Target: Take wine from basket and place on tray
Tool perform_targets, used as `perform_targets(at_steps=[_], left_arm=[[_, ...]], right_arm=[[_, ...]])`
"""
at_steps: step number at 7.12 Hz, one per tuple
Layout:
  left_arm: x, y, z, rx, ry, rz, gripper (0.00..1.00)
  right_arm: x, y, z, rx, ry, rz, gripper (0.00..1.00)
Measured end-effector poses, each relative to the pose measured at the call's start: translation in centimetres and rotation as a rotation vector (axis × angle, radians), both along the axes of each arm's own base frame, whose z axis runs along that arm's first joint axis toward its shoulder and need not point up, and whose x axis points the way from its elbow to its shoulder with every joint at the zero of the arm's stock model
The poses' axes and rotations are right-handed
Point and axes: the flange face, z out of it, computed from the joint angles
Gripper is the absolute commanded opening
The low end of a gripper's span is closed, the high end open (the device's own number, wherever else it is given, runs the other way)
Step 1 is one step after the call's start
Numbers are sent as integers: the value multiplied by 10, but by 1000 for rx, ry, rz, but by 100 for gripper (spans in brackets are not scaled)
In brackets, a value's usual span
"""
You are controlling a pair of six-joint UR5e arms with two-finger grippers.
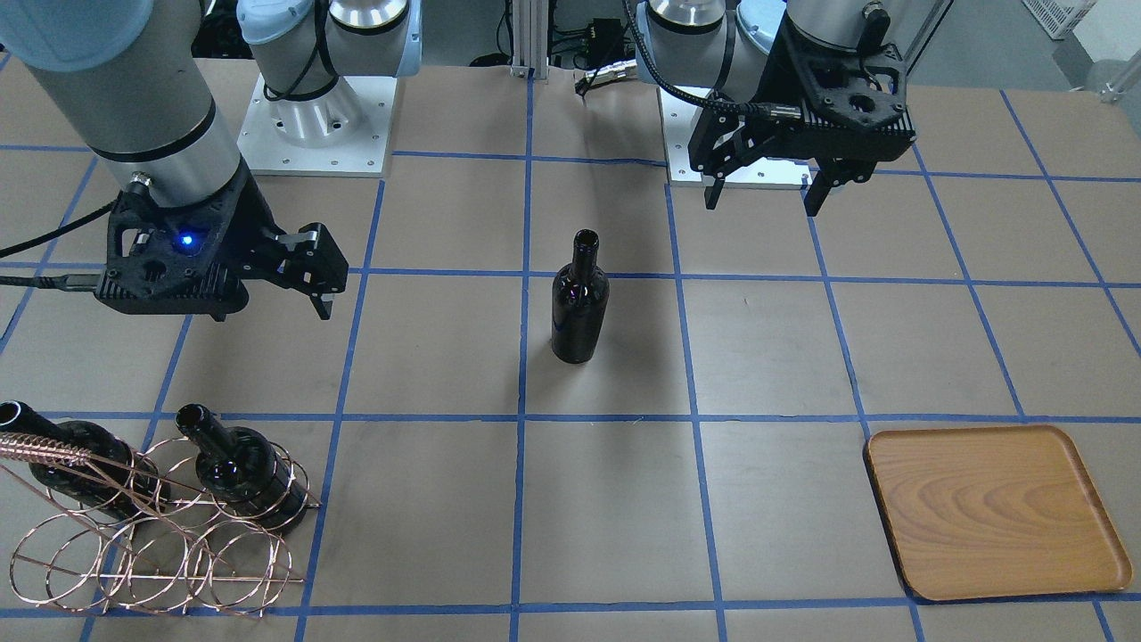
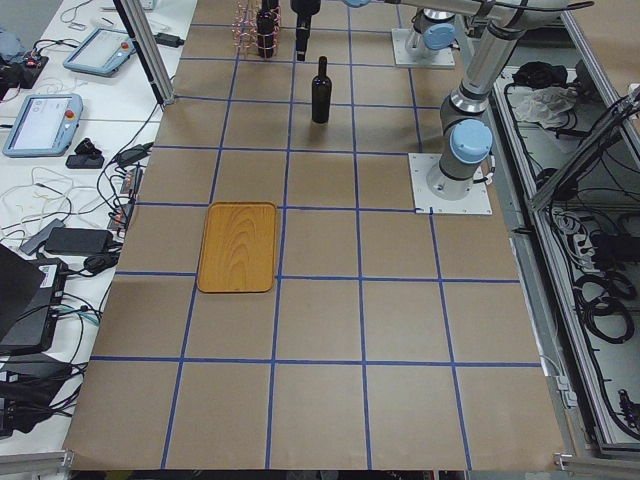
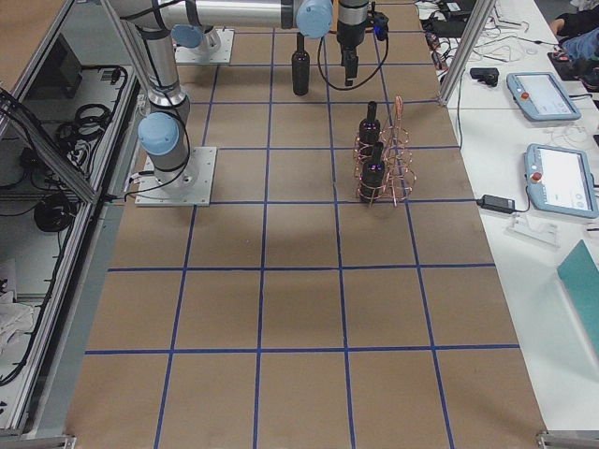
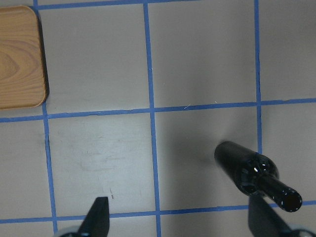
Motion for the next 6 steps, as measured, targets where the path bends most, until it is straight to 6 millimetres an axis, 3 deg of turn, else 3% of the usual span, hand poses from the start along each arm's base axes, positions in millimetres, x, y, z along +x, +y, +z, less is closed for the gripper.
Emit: perform_targets(at_steps=[4, 6], left_arm=[[0, 0, 0, -1, 0, 0, 100], [0, 0, 0, 0, 0, 0, 100]], right_arm=[[-6, 33, 8, 62, 4, 19, 100], [-6, 37, 11, 62, 3, 24, 100]])
